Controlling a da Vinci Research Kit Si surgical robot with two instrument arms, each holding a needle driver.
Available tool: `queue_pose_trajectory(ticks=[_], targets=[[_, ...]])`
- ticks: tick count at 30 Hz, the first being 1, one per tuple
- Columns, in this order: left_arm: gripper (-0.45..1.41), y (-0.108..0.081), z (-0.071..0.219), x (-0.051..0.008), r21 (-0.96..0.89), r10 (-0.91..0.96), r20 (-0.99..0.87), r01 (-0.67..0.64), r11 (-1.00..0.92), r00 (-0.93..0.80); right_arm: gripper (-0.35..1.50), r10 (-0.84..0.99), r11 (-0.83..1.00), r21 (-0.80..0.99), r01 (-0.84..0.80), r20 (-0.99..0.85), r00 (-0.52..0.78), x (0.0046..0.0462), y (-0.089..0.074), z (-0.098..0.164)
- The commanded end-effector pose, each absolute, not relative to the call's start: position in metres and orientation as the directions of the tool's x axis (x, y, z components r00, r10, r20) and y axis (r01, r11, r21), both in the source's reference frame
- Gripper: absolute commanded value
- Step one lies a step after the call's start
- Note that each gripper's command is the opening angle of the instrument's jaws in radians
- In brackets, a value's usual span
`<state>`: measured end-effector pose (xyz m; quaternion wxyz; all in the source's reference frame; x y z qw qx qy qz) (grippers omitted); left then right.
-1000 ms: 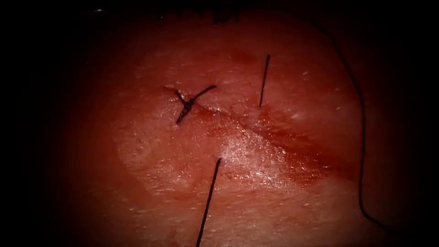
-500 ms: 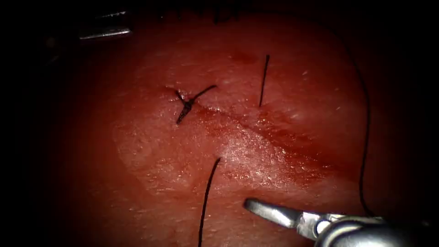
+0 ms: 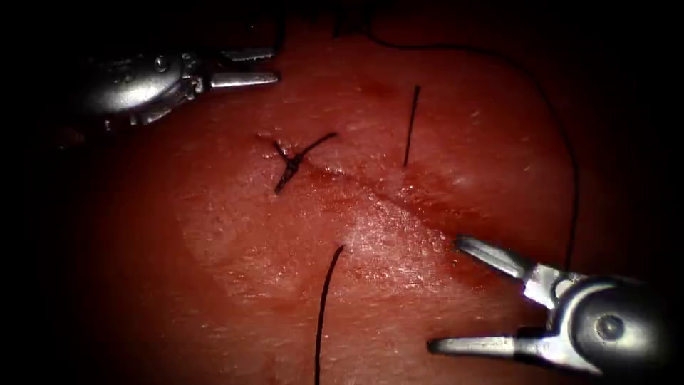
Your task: Wound Closure
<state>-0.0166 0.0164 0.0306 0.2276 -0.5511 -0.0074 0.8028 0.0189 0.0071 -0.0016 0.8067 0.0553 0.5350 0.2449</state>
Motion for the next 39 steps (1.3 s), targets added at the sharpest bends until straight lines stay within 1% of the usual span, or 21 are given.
queue_pose_trajectory(ticks=[1,3,4,5,6,8,9,12,14,17,20,22,26,28,29,30,31,33,34,37,39], targets=[[-0.45,0.017,0.032,-0.0172,-0.262,0.378,-0.872,-0.357,-0.897,-0.31,0.94,0.513,0.829,0.39,-0.401,-0.815,0.27,0.019,0.009,0.0],[-0.45,0.017,0.032,-0.0171,-0.266,0.383,-0.866,-0.353,-0.897,-0.321,0.94,0.525,0.82,0.396,-0.414,-0.808,0.267,0.0188,0.009,0.0],[-0.32,0.017,0.032,-0.0169,-0.276,0.393,-0.861,-0.353,-0.894,-0.323,0.94,0.545,0.803,0.41,-0.433,-0.798,0.257,0.0186,0.009,0.001],[0.32,0.017,0.032,-0.0167,-0.302,0.422,-0.845,-0.358,-0.883,-0.329,0.94,0.566,0.787,0.424,-0.448,-0.784,0.254,0.0182,0.01,0.002],[0.32,0.017,0.032,-0.0167,-0.302,0.422,-0.845,-0.358,-0.883,-0.329,0.94,0.566,0.787,0.424,-0.448,-0.784,0.254,0.0182,0.01,0.002],[0.69,0.017,0.033,-0.0164,-0.319,0.44,-0.833,-0.359,-0.877,-0.336,0.94,0.581,0.775,0.435,-0.458,-0.776,0.246,0.0179,0.01,0.002],[0.83,0.016,0.033,-0.0162,-0.343,0.469,-0.817,-0.37,-0.863,-0.337,0.94,0.586,0.771,0.438,-0.462,-0.773,0.244,0.0178,0.011,0.003],[1.13,0.016,0.034,-0.0156,-0.358,0.511,-0.782,-0.413,-0.837,-0.357,0.93,0.594,0.764,0.446,-0.466,-0.768,0.238,0.0176,0.011,0.003],[1.2,0.016,0.034,-0.0149,-0.363,0.541,-0.747,-0.445,-0.819,-0.386,0.91,0.599,0.758,0.449,-0.474,-0.767,0.231,0.0175,0.012,0.004],[1.26,0.016,0.034,-0.0136,-0.354,0.562,-0.713,-0.476,-0.805,-0.419,0.83,0.62,0.731,0.464,-0.5,-0.758,0.202,0.0174,0.013,0.005],[1.26,0.015,0.033,-0.0121,-0.353,0.571,-0.694,-0.485,-0.8,-0.438,0.78,0.651,0.694,0.482,-0.535,-0.737,0.181,0.0176,0.014,0.006],[1.26,0.015,0.032,-0.0104,-0.356,0.58,-0.682,-0.49,-0.796,-0.446,0.94,0.684,0.652,0.506,-0.565,-0.715,0.148,0.018,0.015,0.007],[1.26,0.015,0.031,-0.0085,-0.361,0.59,-0.666,-0.495,-0.791,-0.457,1.08,0.745,0.597,0.573,-0.561,-0.656,0.122,0.0194,0.016,0.011],[1.2,0.015,0.031,-0.0079,-0.358,0.598,-0.658,-0.509,-0.783,-0.457,1.08,0.755,0.585,0.578,-0.569,-0.644,0.123,0.0201,0.015,0.012],[0.98,0.015,0.03,-0.0079,-0.344,0.594,-0.657,-0.517,-0.784,-0.464,1.09,0.764,0.573,0.59,-0.569,-0.636,0.11,0.0206,0.015,0.014],[0.98,0.015,0.03,-0.0079,-0.344,0.594,-0.657,-0.517,-0.784,-0.464,1.09,0.764,0.573,0.59,-0.569,-0.636,0.11,0.0206,0.015,0.014],[0.78,0.015,0.03,-0.0084,-0.315,0.572,-0.664,-0.514,-0.798,-0.482,1.09,0.772,0.563,0.601,-0.568,-0.627,0.103,0.0208,0.015,0.015],[0.63,0.014,0.029,-0.0094,-0.311,0.56,-0.669,-0.5,-0.808,-0.489,1.09,0.776,0.559,0.604,-0.568,-0.623,0.1,0.0208,0.015,0.015],[0.63,0.014,0.029,-0.0094,-0.311,0.56,-0.669,-0.5,-0.808,-0.489,1.09,0.776,0.559,0.604,-0.568,-0.623,0.1,0.0208,0.015,0.015],[0.29,0.013,0.027,-0.0118,-0.314,0.53,-0.694,-0.457,-0.832,-0.488,1.09,0.774,0.56,0.603,-0.569,-0.625,0.1,0.0208,0.015,0.016],[0.16,0.012,0.026,-0.0137,-0.328,0.521,-0.706,-0.432,-0.84,-0.479,1.01,0.778,0.555,0.607,-0.568,-0.621,0.097,0.0208,0.015,0.016]])
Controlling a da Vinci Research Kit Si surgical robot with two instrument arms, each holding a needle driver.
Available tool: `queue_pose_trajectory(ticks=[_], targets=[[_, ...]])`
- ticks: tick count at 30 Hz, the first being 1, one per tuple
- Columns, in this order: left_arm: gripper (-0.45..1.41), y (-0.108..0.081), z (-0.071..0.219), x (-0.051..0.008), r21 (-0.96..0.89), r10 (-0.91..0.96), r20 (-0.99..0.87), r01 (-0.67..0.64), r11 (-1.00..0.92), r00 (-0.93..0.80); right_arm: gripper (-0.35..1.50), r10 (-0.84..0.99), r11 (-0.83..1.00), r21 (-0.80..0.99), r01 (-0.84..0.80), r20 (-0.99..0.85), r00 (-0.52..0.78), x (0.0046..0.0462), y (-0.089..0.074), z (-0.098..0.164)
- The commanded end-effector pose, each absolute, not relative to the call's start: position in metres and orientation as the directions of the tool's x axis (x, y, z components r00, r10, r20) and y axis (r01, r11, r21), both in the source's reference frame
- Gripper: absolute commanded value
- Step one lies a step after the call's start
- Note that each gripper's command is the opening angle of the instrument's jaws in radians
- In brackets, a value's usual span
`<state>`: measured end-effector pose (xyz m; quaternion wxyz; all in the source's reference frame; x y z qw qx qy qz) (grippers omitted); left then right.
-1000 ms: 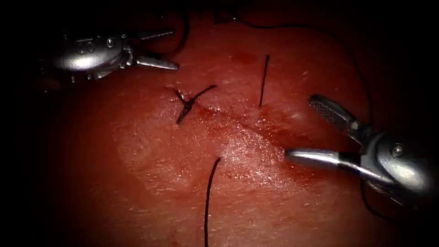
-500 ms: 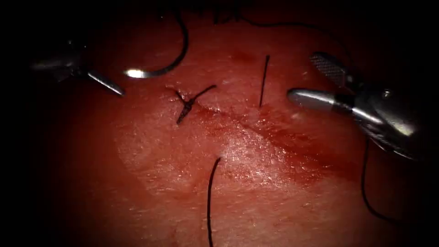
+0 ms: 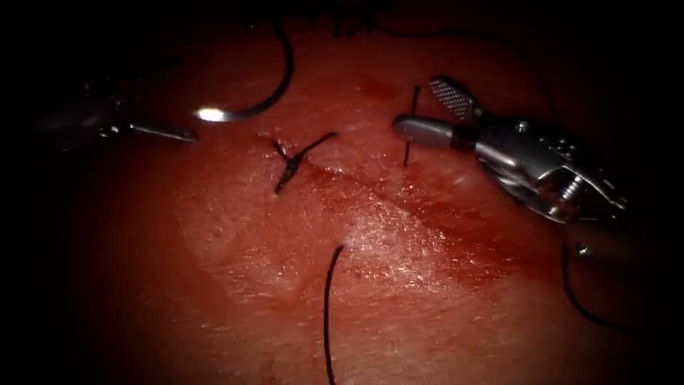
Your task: Wound Closure
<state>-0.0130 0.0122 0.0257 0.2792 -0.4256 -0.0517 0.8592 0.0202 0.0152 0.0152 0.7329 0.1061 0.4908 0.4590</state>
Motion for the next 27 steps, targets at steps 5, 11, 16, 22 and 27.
queue_pose_trajectory(ticks=[5,11,16,22,27], targets=[[-0.3,0.0102,0.0241,-0.019,-0.348,0.489,-0.744,-0.361,-0.866,-0.456,0.76,0.785,0.544,0.613,-0.573,-0.614,0.088,0.0214,0.0145,0.0155],[-0.41,0.0083,0.0248,-0.0227,-0.341,0.433,-0.785,-0.274,-0.899,-0.444,-0.35,0.788,0.531,0.61,-0.588,-0.61,0.078,0.0218,0.0147,0.0152],[-0.41,0.0083,0.0258,-0.0228,-0.333,0.428,-0.787,-0.279,-0.901,-0.444,-0.35,0.752,0.569,0.573,-0.59,-0.653,0.091,0.0213,0.0152,0.0141],[-0.35,0.008,0.0274,-0.0245,-0.331,0.436,-0.784,-0.296,-0.896,-0.442,-0.35,0.714,0.6,0.553,-0.579,-0.696,0.076,0.0211,0.0158,0.012],[-0.31,0.0077,0.0296,-0.0258,-0.343,0.446,-0.77,-0.294,-0.892,-0.455,-0.35,0.702,0.613,0.541,-0.576,-0.707,0.083,0.0213,0.0156,0.0114]])
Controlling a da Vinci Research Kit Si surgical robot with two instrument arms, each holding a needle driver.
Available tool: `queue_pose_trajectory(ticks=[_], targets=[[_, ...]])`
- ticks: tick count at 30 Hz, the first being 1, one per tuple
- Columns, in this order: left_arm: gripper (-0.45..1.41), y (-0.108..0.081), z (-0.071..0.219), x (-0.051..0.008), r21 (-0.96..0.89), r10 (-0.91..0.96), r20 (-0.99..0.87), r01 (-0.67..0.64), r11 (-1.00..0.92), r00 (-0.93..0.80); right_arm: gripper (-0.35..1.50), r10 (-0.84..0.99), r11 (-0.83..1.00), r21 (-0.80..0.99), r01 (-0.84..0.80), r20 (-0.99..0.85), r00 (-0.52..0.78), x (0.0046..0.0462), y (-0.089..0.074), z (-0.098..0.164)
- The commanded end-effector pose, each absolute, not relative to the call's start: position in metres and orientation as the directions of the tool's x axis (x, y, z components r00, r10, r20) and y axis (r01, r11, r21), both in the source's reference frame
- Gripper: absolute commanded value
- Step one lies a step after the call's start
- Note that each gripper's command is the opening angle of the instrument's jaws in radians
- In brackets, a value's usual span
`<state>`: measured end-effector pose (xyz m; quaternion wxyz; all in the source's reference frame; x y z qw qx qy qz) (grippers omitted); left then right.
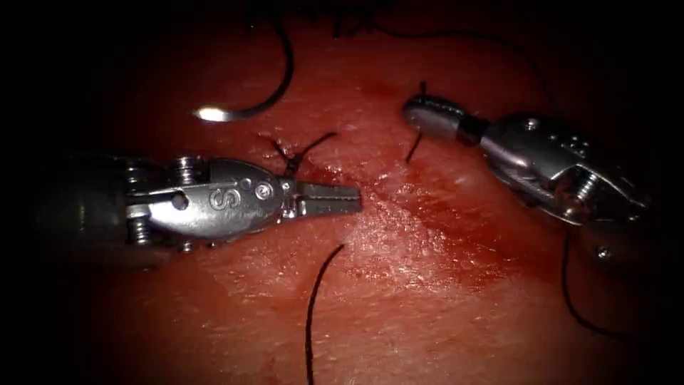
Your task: Wound Closure
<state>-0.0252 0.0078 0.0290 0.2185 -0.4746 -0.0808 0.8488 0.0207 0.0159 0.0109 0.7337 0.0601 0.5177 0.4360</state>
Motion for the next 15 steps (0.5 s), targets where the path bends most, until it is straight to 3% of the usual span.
queue_pose_trajectory(ticks=[1,15], targets=[[-0.3,0.0077,0.03,-0.0259,-0.349,0.453,-0.766,-0.296,-0.889,-0.455,-0.35,0.698,0.618,0.538,-0.573,-0.711,0.084,0.0213,0.0156,0.0113],[-0.25,0.0057,0.0329,-0.0253,-0.392,0.477,-0.726,-0.272,-0.879,-0.496,-0.35,0.659,0.653,0.517,-0.554,-0.748,0.079,0.0215,0.0158,0.0103]])
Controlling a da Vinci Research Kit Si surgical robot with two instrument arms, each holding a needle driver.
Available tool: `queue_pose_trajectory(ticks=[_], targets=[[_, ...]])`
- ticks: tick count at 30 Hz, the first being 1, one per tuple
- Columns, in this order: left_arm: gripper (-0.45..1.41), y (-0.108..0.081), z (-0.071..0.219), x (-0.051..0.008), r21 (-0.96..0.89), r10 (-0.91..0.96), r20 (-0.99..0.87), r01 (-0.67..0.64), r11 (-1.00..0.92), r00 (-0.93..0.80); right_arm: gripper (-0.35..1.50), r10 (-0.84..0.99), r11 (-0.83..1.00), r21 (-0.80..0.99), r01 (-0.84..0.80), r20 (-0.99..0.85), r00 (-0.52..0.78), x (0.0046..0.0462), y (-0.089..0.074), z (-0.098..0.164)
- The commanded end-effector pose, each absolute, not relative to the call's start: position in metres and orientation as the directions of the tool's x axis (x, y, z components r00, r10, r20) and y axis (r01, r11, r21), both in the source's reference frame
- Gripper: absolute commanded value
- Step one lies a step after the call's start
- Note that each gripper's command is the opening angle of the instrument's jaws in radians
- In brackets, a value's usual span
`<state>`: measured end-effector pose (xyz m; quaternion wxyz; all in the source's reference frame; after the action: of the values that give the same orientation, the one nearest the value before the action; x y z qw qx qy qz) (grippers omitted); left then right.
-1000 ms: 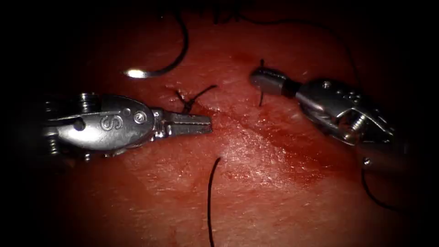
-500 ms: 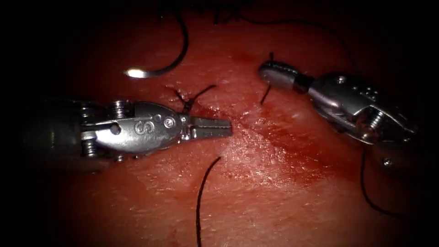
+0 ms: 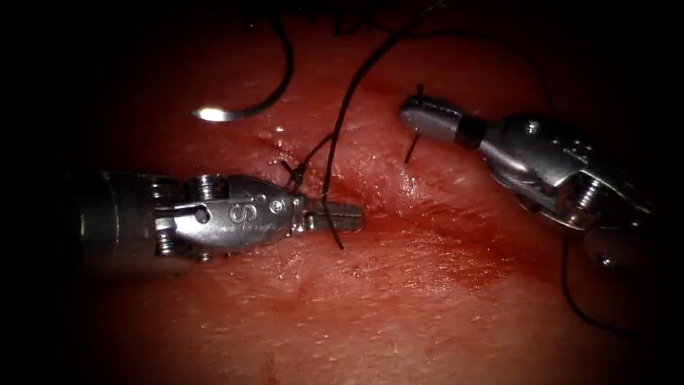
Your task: Wound Closure
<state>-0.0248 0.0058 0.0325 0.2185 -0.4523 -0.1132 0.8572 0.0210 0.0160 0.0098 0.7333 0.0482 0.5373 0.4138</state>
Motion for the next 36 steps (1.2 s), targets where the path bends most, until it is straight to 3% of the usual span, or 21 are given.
queue_pose_trajectory(ticks=[1,19,23,25,28,31,36], targets=[[-0.25,0.0056,0.0329,-0.0252,-0.392,0.476,-0.726,-0.27,-0.88,-0.496,-0.35,0.655,0.656,0.513,-0.554,-0.752,0.08,0.0215,0.0158,0.0102],[-0.23,0.0055,0.0328,-0.0251,-0.399,0.476,-0.726,-0.26,-0.879,-0.497,-0.35,0.647,0.663,0.512,-0.546,-0.759,0.075,0.0223,0.016,0.0091],[-0.21,0.0058,0.0322,-0.0246,-0.406,0.478,-0.726,-0.252,-0.878,-0.495,0.81,0.648,0.661,0.517,-0.544,-0.759,0.066,0.022,0.0167,0.009],[-0.21,0.0062,0.0315,-0.0242,-0.414,0.48,-0.723,-0.244,-0.877,-0.496,1.26,0.65,0.659,0.524,-0.54,-0.758,0.058,0.0216,0.0174,0.0085],[-0.11,0.0074,0.0293,-0.0228,-0.419,0.493,-0.733,-0.26,-0.87,-0.469,1.4,0.615,0.69,0.495,-0.527,-0.786,0.066,0.0202,0.0185,0.0071],[0.12,0.0084,0.0266,-0.0216,-0.436,0.512,-0.737,-0.269,-0.859,-0.441,1.38,0.598,0.707,0.485,-0.515,-0.799,0.068,0.019,0.0191,0.0054],[0.29,0.0091,0.024,-0.021,-0.459,0.532,-0.741,-0.268,-0.847,-0.411,1.38,0.576,0.731,0.461,-0.503,-0.813,0.091,0.0184,0.0194,0.0039]])
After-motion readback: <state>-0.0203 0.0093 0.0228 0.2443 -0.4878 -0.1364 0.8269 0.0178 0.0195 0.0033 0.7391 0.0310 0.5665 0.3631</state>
